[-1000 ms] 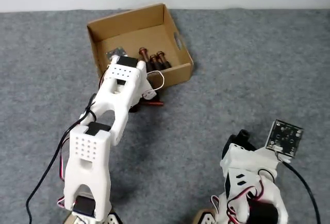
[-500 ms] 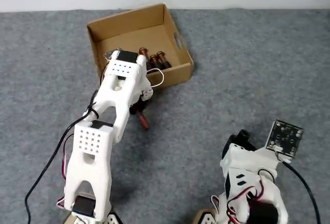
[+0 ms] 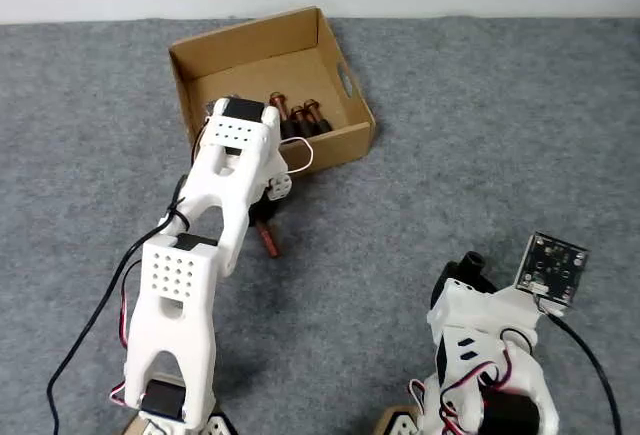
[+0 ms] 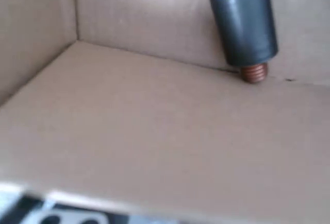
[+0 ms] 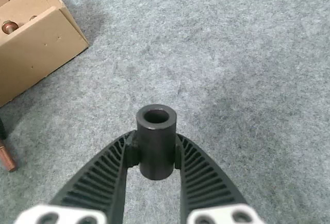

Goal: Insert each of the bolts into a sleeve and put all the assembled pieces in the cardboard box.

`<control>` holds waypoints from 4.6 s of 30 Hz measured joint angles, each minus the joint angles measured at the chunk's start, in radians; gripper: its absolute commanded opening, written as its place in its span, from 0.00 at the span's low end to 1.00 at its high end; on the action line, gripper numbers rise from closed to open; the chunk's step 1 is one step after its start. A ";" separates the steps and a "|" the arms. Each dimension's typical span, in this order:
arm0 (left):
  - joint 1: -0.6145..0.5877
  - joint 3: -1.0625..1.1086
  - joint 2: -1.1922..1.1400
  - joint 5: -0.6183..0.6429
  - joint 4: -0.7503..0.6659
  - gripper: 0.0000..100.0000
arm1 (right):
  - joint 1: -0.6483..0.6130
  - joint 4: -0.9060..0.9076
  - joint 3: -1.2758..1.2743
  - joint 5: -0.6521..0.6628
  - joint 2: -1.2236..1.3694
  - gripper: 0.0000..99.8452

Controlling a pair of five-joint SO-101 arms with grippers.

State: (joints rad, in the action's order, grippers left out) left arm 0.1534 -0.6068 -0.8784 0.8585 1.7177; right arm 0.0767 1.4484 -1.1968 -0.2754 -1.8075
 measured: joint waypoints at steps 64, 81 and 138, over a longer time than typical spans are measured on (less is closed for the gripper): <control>0.364 1.504 2.116 -0.281 -0.824 0.00 | -0.789 -0.114 -0.028 0.109 -0.003 0.01; 0.463 1.611 2.309 -0.281 -0.796 0.00 | -0.795 -0.164 -0.037 0.354 0.002 0.01; 0.542 1.748 2.403 -0.471 -0.488 0.24 | -0.844 -0.265 -0.087 0.388 0.005 0.01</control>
State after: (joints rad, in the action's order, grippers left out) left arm 0.6951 1.1408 1.5244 0.3874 1.2298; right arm -0.7672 1.1830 -1.2843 0.1128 -1.8029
